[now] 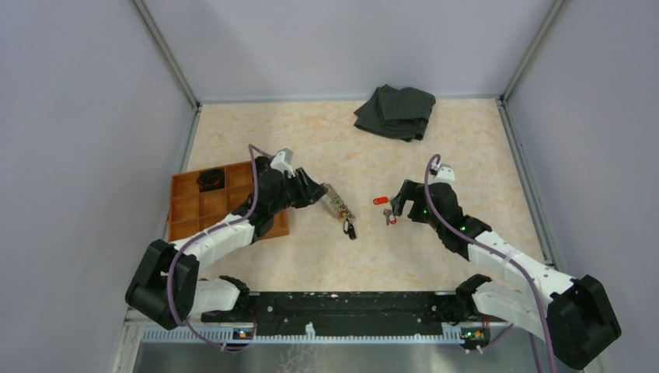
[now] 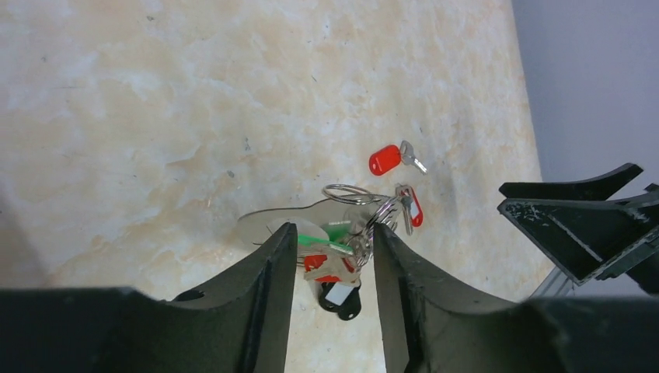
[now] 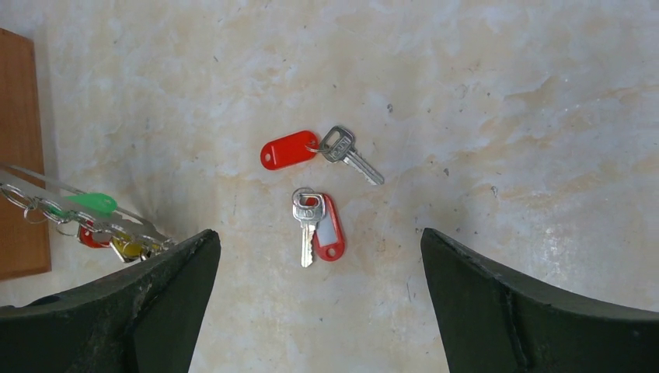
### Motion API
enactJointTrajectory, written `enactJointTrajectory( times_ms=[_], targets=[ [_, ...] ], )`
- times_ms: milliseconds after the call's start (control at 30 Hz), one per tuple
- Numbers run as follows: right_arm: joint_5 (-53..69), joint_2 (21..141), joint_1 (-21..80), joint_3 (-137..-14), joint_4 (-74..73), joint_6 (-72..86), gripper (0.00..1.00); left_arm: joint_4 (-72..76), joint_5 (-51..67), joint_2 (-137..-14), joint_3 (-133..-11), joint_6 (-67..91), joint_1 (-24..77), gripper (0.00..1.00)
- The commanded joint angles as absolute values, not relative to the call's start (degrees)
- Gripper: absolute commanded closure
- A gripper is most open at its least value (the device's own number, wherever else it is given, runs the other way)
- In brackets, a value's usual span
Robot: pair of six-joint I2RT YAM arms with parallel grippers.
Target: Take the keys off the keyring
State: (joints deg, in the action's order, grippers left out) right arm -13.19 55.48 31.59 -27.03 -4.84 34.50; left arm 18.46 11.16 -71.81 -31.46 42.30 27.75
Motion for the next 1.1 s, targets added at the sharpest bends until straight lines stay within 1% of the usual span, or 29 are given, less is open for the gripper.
enactJointTrajectory(
  times_ms=[0, 67, 133, 167, 200, 500, 733, 1067],
  targets=[
    [-16.12, 53.99, 31.17, -30.53, -5.79, 34.87, 0.01, 17.30, 11.52, -71.95, -34.84, 39.90, 27.37, 0.47],
    [-16.49, 53.75, 31.12, -31.03, -6.49, 34.89, 0.01, 16.20, 11.85, -71.52, -35.80, 39.19, 27.36, 0.37],
    [-16.92, 53.55, 31.19, -31.50, -7.11, 35.02, 0.01, 14.87, 12.26, -70.61, -36.62, 38.28, 27.38, 0.16],
    [-16.91, 53.42, 31.20, -31.85, -7.26, 34.94, 0.01, 14.27, 12.35, -70.05, -37.03, 37.85, 27.39, 0.08],
    [-17.02, 53.29, 31.15, -32.08, -7.39, 34.90, 0.01, 13.65, 12.57, -69.41, -37.28, 37.24, 27.35, 0.02],
    [-15.17, 49.54, 31.13, -34.14, -7.87, 31.80, 0.01, 3.54, 14.73, -63.22, -42.09, 31.07, 27.34, 0.01],
    [-16.88, 44.00, 31.19, -35.26, -9.01, 30.81, 0.01, -4.42, 16.50, -59.09, -45.92, 25.63, 27.34, 0.01],
    [-17.75, 39.44, 31.17, -34.37, -6.64, 29.77, 0.01, -6.46, 14.53, -57.04, -46.67, 22.89, 27.38, 0.01]
  ],
)
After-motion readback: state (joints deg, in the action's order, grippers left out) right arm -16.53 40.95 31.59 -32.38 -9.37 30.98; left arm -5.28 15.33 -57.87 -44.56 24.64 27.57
